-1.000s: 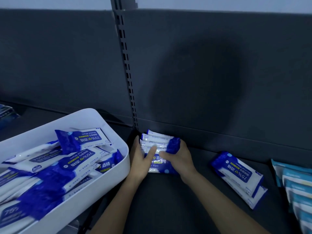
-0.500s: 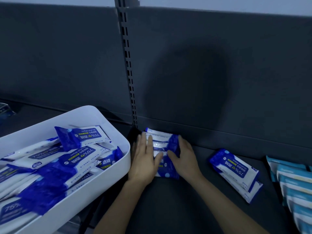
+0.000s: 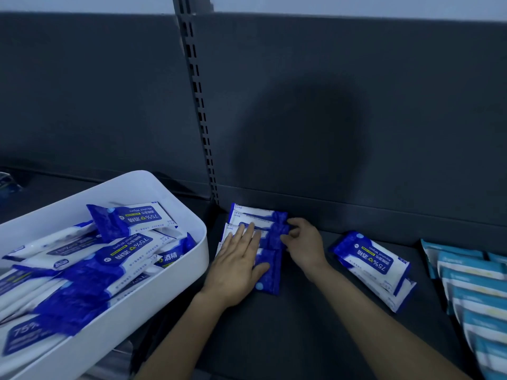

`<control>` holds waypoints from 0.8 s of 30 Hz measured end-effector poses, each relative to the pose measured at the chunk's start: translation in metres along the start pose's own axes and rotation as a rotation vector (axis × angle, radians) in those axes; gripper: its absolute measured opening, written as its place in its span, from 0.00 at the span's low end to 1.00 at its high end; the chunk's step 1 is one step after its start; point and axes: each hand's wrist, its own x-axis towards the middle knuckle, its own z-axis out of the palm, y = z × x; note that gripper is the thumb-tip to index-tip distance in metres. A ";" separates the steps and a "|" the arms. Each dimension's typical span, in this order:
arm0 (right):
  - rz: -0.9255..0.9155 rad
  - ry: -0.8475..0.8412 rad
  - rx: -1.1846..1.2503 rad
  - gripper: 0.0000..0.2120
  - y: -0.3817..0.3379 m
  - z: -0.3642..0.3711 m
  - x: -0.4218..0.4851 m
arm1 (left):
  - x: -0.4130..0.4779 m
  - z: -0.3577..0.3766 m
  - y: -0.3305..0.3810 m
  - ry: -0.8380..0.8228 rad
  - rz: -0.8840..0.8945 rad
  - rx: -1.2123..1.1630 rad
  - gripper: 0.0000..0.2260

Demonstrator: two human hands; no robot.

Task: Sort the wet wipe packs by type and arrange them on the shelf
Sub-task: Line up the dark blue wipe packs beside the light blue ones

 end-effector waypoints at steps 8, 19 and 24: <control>-0.060 0.007 -0.073 0.10 -0.004 0.002 0.010 | -0.007 0.003 -0.002 -0.017 0.034 0.022 0.38; -0.153 0.145 -0.763 0.15 0.047 -0.099 -0.014 | -0.010 -0.010 0.039 0.123 0.027 -0.194 0.34; 0.190 0.029 -0.764 0.26 0.060 -0.138 -0.017 | -0.010 -0.008 0.073 0.204 -0.022 -0.418 0.22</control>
